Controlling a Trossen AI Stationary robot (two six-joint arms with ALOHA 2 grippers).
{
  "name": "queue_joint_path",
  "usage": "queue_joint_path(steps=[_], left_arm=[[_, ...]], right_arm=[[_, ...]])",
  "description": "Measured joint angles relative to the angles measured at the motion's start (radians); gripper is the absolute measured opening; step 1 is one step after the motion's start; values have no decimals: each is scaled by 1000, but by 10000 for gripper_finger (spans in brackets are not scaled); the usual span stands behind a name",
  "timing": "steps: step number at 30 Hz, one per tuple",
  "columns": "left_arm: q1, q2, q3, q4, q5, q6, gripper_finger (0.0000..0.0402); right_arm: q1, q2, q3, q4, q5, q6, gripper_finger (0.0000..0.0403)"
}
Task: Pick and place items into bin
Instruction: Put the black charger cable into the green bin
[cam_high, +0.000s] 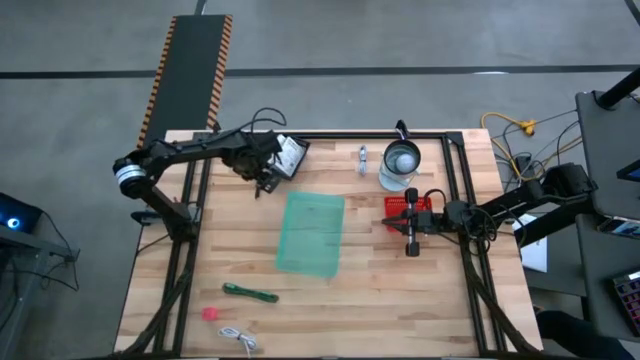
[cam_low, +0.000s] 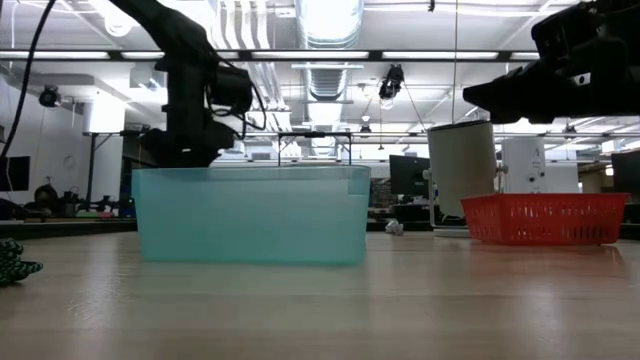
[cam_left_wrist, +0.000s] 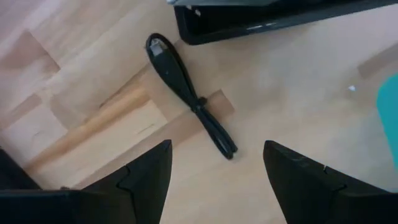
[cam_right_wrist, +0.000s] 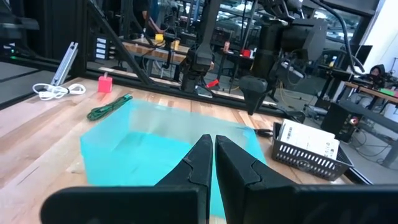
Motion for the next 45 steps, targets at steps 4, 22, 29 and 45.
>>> queue_joint_path(steps=[4, 22, 29, 45], left_arm=[[13, -1, -25, 29, -4, 10, 235], [36, 15, -158, 204, 5, -39, 235], [36, 19, -185, 270, 5, -33, 235], [43, 92, -184, 293, 9, -12, 235]], right_arm=[[0, 0, 0, -1, 0, -1, 8], [0, 0, 0, -10, 0, 0, 8], [0, 0, 0, -10, 0, 0, 8], [0, 0, 0, -12, 1, -1, 9]])
